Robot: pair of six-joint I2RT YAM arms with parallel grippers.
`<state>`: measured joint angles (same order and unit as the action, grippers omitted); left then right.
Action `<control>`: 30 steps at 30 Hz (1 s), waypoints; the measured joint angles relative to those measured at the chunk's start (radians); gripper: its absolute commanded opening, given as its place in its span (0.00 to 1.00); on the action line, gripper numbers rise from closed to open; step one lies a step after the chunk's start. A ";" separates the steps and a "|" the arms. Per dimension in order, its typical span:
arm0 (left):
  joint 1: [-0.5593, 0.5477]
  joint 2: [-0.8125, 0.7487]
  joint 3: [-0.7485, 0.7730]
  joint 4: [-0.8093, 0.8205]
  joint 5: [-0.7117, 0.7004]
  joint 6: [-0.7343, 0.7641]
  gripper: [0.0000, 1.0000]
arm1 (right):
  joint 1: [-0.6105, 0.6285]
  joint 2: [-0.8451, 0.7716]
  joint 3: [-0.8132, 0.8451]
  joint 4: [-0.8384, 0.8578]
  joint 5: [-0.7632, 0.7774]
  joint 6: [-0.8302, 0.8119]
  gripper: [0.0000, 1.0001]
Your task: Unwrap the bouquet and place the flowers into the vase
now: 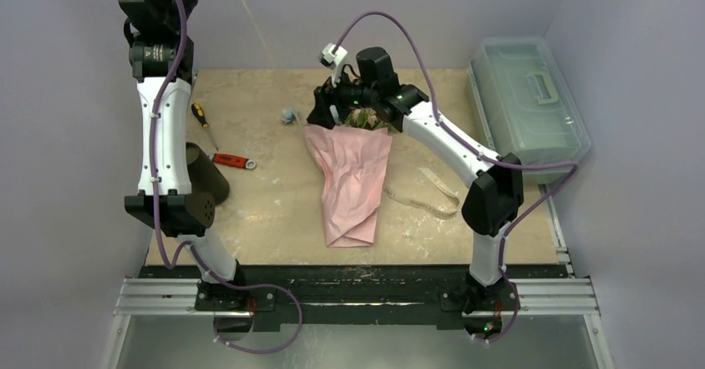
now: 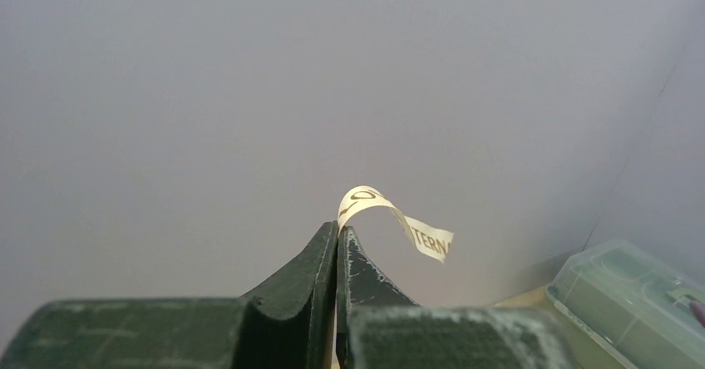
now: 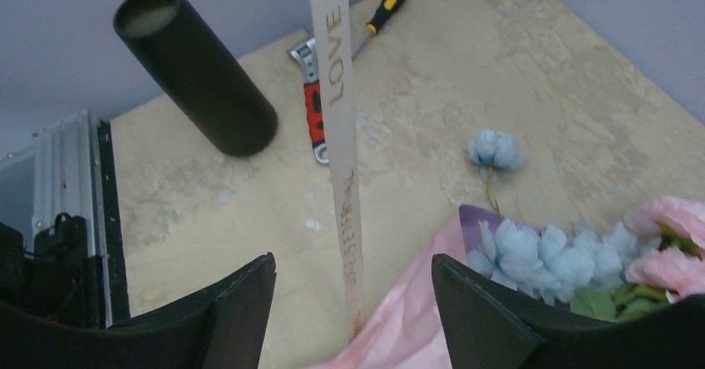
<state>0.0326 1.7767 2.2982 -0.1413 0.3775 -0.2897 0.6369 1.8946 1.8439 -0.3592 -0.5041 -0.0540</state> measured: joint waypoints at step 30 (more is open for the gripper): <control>0.147 -0.006 -0.121 -0.035 -0.113 -0.150 0.00 | 0.096 0.215 0.170 0.239 -0.042 0.198 0.00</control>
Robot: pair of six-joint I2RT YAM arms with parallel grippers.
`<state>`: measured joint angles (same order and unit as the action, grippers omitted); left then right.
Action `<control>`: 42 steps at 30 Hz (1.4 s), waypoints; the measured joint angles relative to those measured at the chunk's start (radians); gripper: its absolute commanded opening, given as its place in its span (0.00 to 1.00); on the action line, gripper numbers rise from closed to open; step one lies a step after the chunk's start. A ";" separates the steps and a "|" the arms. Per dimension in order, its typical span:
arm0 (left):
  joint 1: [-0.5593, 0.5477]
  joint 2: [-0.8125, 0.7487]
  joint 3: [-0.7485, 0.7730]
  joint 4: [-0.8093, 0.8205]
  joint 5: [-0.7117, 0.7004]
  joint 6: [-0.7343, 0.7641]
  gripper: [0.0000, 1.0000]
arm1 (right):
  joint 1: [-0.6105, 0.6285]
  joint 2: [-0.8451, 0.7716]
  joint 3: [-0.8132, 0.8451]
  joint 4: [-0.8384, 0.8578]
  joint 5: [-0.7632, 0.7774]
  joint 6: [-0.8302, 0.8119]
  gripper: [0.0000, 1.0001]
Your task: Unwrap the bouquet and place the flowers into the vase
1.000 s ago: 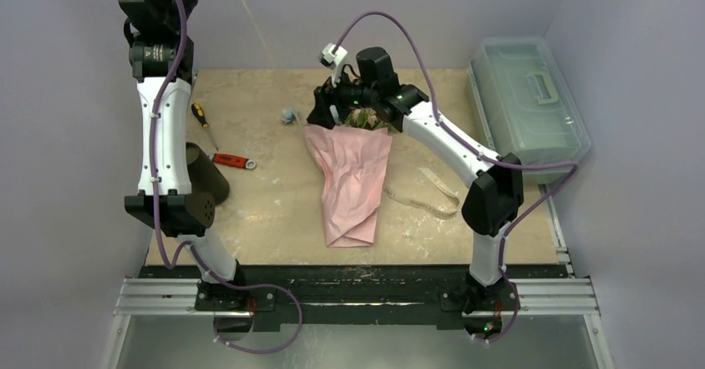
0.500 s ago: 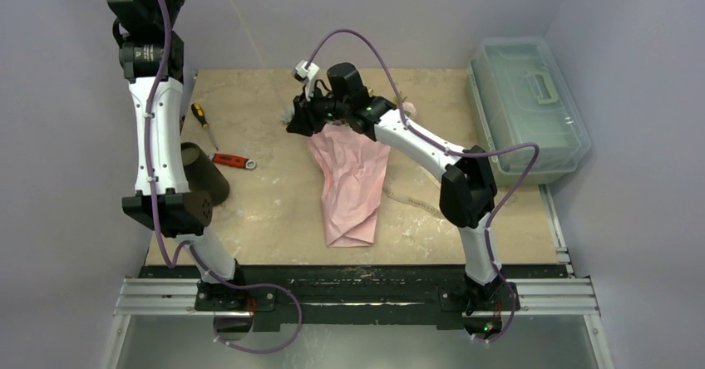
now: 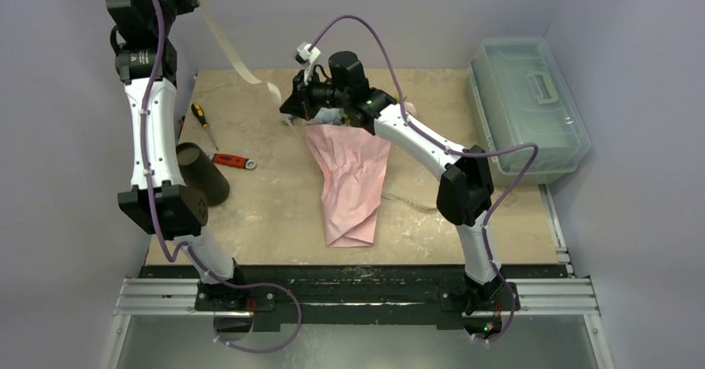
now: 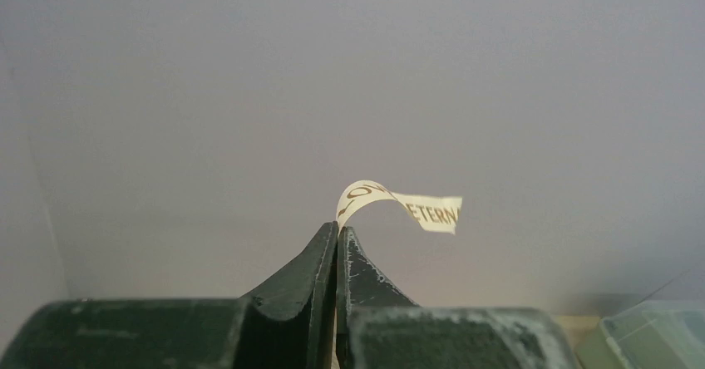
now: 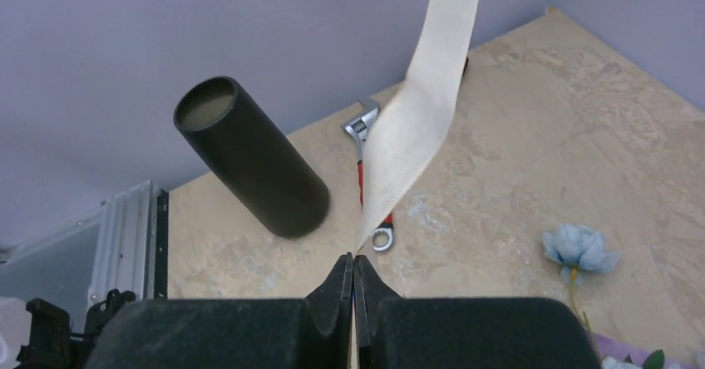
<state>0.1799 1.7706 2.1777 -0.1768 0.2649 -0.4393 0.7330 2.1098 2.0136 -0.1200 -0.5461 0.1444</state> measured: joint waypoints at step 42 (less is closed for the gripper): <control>0.029 -0.477 -1.104 0.469 0.785 0.195 0.84 | 0.000 0.059 0.388 0.230 0.031 0.182 0.00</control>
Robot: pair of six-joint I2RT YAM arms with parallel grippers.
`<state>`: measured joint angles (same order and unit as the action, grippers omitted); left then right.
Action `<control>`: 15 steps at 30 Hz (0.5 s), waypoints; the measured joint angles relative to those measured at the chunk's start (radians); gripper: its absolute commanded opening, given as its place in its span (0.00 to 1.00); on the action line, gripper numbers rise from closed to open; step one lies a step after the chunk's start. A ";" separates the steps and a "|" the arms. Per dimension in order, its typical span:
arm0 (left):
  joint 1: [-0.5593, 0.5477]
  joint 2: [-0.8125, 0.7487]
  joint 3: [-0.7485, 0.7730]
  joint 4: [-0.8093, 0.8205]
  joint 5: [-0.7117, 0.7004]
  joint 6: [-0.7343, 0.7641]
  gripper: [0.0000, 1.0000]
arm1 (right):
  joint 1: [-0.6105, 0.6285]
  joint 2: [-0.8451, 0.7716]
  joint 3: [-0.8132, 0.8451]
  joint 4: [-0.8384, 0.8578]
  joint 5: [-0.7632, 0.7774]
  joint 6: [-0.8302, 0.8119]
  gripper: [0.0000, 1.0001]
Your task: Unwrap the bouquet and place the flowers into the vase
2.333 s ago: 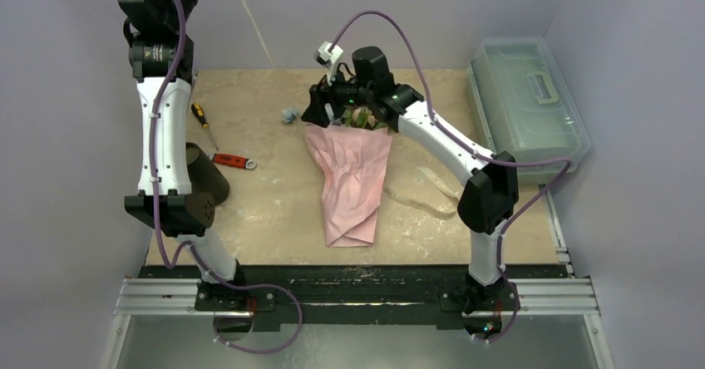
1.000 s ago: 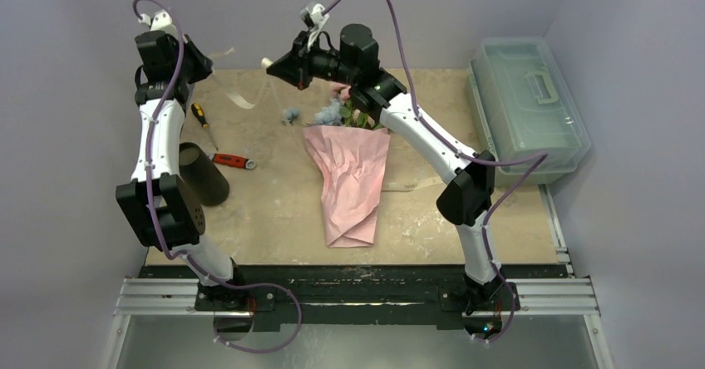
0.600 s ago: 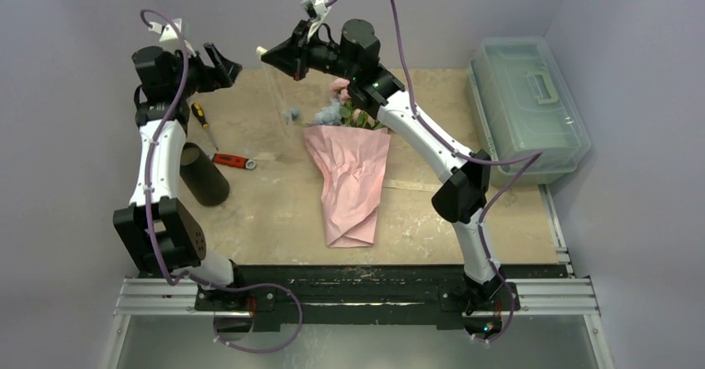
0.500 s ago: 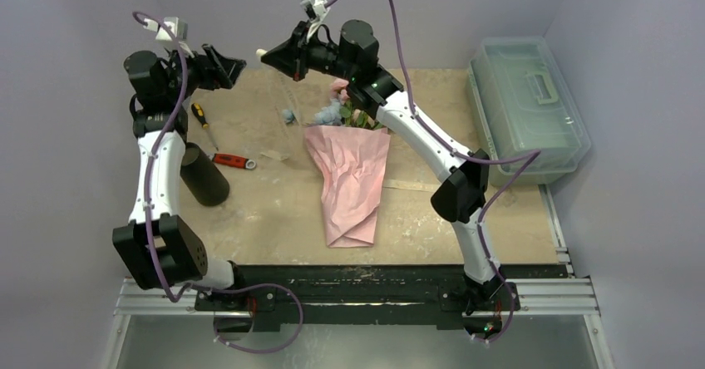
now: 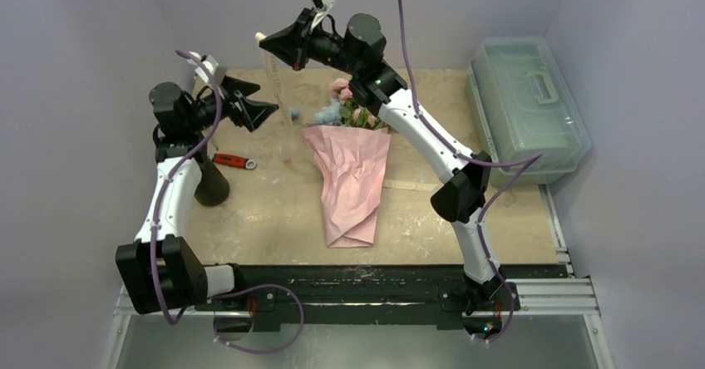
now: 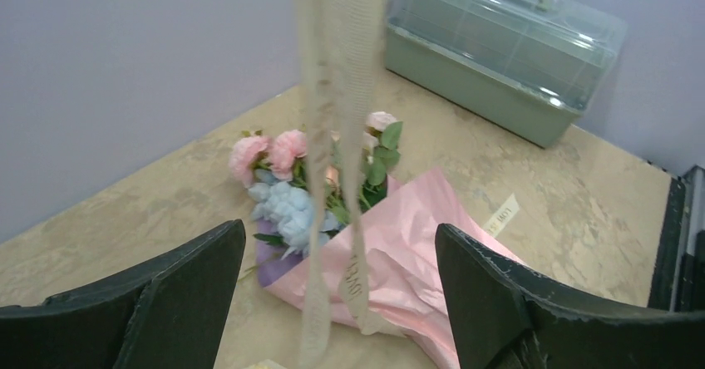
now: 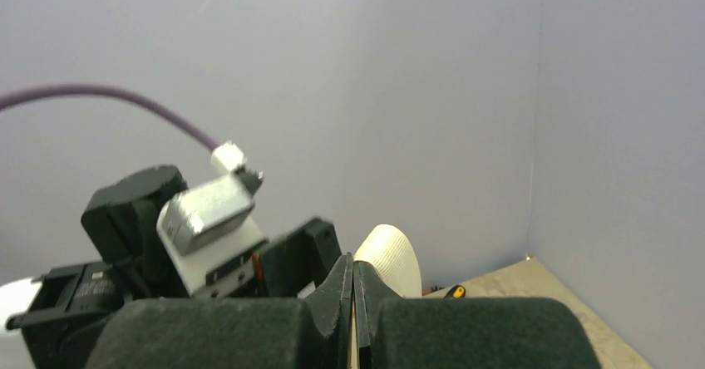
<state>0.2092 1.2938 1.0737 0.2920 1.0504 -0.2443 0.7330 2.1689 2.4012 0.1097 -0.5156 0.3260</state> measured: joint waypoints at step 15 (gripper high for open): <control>-0.174 0.030 -0.124 0.034 -0.145 0.212 0.67 | 0.000 0.000 0.005 0.034 0.000 0.069 0.00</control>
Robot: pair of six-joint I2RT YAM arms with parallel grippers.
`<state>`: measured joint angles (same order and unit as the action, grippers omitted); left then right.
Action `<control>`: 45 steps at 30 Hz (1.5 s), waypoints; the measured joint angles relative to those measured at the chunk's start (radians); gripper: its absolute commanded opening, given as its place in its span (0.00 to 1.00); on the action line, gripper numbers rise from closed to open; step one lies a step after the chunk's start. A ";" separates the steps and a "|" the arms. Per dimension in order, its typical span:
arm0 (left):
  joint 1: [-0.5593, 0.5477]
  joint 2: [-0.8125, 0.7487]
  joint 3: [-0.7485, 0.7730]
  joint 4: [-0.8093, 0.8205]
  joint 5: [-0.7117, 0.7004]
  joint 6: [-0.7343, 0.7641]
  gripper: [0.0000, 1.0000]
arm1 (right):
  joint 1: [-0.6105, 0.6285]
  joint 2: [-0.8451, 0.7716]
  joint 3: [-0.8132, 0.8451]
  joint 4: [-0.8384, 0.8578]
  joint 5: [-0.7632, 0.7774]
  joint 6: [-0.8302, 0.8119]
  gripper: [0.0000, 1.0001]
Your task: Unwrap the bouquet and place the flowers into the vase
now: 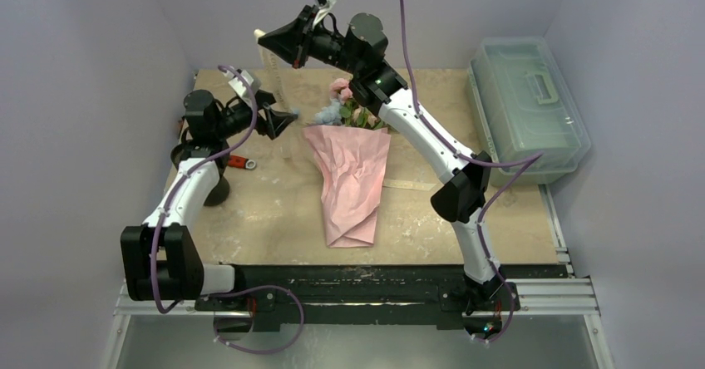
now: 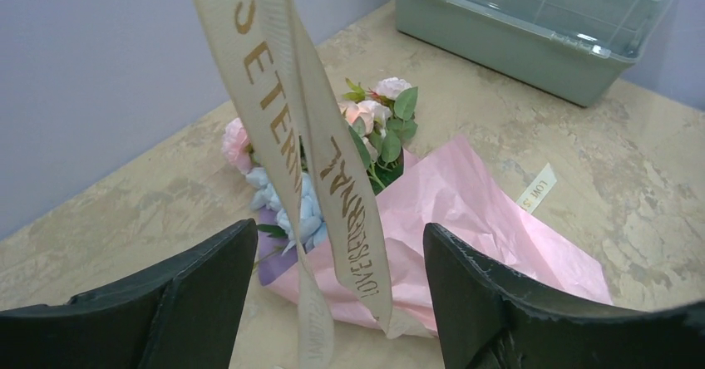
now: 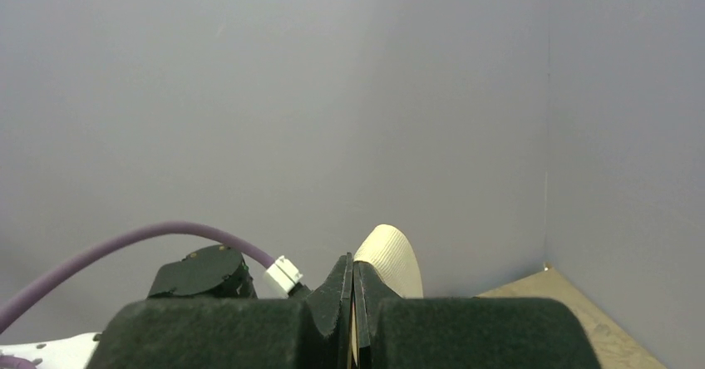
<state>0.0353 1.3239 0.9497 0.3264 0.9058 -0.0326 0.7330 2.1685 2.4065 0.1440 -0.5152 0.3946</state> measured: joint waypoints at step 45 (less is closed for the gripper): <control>0.050 0.285 1.045 -0.450 -0.414 -0.046 0.00 | -0.082 -0.325 -0.571 0.025 0.000 -0.079 0.82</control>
<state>0.0849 1.6093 1.9945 -0.1238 0.4923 -0.0788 0.6506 1.8435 1.8355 0.1688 -0.5148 0.3153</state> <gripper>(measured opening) 0.003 0.810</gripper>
